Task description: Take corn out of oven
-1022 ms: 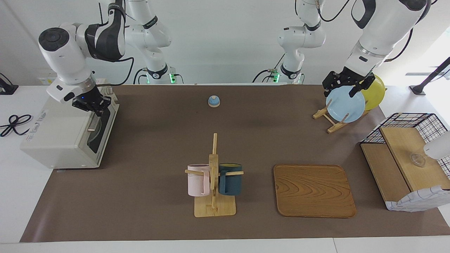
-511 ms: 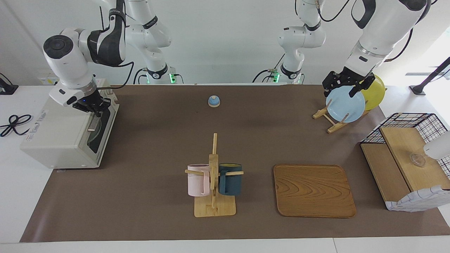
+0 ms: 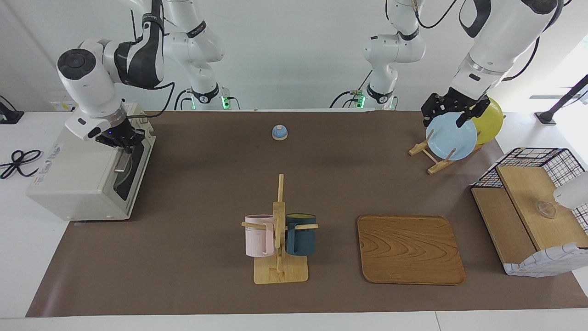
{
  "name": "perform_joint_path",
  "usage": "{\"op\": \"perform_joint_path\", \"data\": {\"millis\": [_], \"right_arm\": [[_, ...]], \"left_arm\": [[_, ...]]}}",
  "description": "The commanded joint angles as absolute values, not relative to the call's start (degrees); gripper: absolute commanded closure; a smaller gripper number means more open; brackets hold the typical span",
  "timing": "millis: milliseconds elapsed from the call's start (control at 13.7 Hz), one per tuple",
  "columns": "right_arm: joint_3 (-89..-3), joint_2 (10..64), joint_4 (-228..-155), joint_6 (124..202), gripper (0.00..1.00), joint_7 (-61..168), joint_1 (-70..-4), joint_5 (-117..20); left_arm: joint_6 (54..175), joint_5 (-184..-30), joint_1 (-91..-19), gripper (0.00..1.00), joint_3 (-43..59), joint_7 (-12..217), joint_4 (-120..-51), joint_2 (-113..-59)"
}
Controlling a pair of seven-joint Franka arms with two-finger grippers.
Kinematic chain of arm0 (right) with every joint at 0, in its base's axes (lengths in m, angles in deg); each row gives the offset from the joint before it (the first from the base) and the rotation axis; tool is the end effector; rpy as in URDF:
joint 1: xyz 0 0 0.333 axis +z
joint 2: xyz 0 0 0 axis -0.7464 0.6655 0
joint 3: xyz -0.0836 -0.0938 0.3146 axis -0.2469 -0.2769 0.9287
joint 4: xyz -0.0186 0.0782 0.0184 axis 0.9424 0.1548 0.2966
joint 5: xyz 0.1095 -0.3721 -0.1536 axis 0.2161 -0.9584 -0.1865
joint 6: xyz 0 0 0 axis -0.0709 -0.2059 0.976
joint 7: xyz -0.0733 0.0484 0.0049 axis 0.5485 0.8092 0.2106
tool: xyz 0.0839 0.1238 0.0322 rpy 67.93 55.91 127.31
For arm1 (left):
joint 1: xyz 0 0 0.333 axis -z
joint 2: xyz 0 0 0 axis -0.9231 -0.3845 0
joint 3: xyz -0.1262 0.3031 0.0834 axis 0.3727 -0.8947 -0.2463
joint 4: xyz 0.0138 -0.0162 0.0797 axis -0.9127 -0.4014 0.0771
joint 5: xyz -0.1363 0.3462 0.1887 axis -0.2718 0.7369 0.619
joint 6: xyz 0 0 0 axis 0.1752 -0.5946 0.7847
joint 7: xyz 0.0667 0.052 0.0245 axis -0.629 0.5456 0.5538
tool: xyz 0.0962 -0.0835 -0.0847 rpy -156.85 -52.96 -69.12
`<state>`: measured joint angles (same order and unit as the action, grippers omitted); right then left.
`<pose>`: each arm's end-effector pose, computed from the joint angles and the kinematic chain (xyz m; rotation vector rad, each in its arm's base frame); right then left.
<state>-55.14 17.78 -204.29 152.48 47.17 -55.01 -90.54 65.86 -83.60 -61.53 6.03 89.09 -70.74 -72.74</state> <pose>0.5307 -0.1067 0.4373 2.9619 0.2362 -0.2053 0.5528 -0.0757 0.5887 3.1142 -0.1416 -0.0651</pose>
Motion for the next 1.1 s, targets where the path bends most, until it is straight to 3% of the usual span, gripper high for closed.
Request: {"op": "perform_joint_path", "data": {"millis": [0, 1022], "right_arm": [[-54.6, 17.0, -207.6, 155.4, 1.00, 45.3, -57.2, -91.3], [-54.5, 19.7, -208.1, 157.8, 1.00, 46.3, -56.2, -85.5]], "left_arm": [[65.6, -82.9, -61.8, 0.00, 6.2, 89.4, -71.5, -71.7], [65.6, -82.9, -61.7, 0.00, 6.2, 89.4, -71.5, -71.7]]}}
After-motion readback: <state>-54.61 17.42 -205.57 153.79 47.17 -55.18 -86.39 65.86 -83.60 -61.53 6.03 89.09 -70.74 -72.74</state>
